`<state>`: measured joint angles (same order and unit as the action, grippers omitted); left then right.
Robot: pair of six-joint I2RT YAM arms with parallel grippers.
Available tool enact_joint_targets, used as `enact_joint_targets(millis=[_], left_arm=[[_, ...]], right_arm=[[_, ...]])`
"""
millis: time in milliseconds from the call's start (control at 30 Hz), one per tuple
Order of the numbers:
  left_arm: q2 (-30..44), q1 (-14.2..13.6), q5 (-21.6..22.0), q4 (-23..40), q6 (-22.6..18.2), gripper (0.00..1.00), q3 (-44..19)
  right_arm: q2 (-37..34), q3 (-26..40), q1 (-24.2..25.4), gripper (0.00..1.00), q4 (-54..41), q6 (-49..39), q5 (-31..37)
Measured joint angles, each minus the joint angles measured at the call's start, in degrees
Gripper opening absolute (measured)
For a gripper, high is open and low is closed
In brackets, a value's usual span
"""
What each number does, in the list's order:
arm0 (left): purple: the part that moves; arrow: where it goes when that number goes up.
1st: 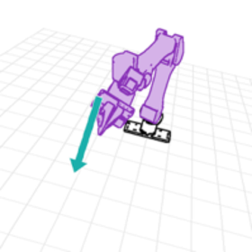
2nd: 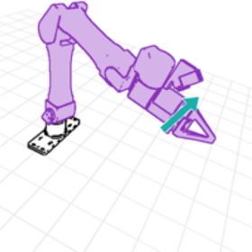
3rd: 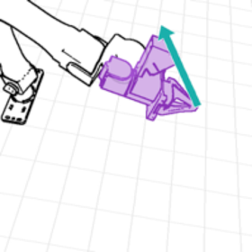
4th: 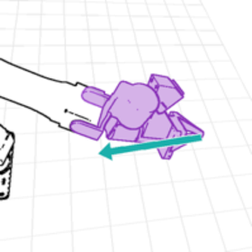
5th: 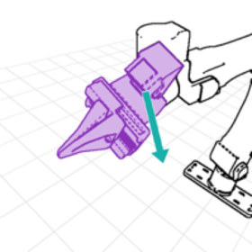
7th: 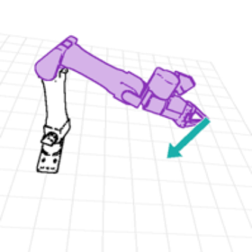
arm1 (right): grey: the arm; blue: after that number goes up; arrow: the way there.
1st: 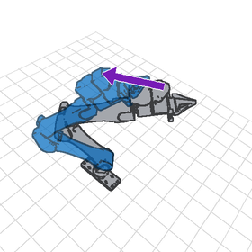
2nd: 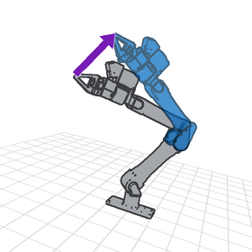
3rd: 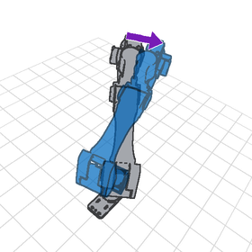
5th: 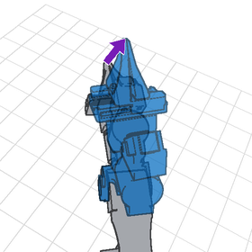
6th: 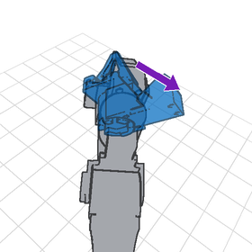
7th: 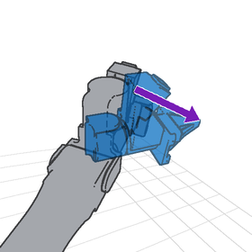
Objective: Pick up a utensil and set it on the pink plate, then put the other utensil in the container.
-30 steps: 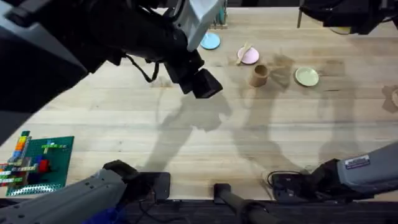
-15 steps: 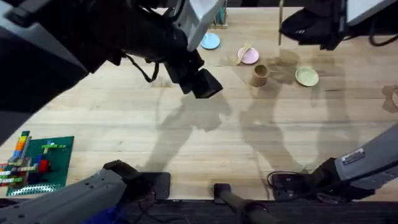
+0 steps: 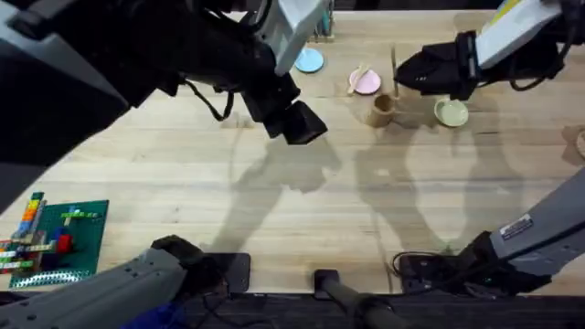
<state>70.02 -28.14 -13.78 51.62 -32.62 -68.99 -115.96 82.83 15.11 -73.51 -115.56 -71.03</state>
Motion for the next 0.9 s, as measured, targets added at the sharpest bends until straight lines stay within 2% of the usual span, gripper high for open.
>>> enact_joint_targets(millis=[467,900], left_arm=[[0.02,0.0,-0.01,0.0,0.0,0.995,0.0],[-0.01,0.0,-0.01,0.0,0.0,0.995,0.0]], right_arm=[[-0.05,-5.71,-1.64,0.033,7.67,-0.03,3.31],[-0.03,-6.08,-1.7,0.033,8.36,-0.03,3.79]])
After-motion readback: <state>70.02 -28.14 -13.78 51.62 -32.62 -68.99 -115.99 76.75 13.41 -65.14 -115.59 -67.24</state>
